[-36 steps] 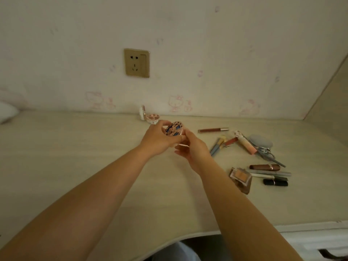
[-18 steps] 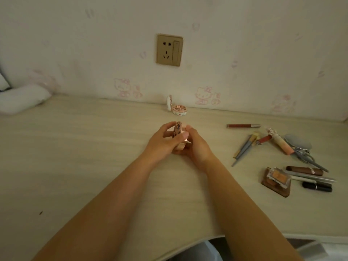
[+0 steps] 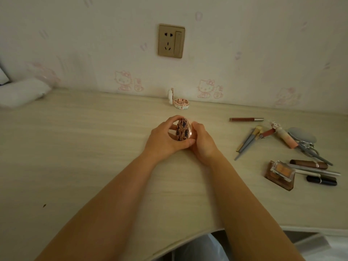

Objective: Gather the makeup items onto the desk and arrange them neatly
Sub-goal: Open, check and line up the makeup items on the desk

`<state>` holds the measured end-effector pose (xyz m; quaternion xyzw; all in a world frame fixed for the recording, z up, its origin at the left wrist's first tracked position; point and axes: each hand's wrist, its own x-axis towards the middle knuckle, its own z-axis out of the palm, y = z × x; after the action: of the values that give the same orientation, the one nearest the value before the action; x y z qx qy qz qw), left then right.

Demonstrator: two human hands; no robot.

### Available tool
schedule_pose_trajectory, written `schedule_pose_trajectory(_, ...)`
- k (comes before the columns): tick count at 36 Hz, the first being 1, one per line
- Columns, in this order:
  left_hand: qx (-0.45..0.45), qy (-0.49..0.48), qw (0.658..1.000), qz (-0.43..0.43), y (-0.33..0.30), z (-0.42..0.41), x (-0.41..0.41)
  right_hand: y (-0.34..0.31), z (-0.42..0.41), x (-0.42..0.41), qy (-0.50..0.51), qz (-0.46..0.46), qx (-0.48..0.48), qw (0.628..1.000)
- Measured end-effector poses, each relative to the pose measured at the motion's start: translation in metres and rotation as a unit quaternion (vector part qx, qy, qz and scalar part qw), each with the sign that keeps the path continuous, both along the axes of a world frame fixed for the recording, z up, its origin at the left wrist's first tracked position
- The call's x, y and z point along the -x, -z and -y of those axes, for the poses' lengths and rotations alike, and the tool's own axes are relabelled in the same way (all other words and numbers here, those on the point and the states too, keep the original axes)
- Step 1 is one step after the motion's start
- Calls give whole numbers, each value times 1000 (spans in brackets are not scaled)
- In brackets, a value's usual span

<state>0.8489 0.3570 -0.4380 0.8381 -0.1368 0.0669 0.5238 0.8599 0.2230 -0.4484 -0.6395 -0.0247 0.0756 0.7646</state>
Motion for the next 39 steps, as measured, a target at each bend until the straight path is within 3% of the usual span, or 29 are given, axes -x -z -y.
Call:
schedule_pose_trajectory(6,-4,-11,1000,-21,3,1,-5,-3,-5,0,47,-6,83,995)
schedule_pose_trajectory(17,54,-30,995,-80,3,5,-10,-13,-4,-6,35,-62,40,997)
schedule_pose_trajectory(29,-12,-37,998,-57,-2,3,-9,-21,2,-5,7,-135,-13,991)
schedule_pose_trajectory(39,51,-80,994,-59,0,0,-9,-15,-1,4,123,-85,0,989)
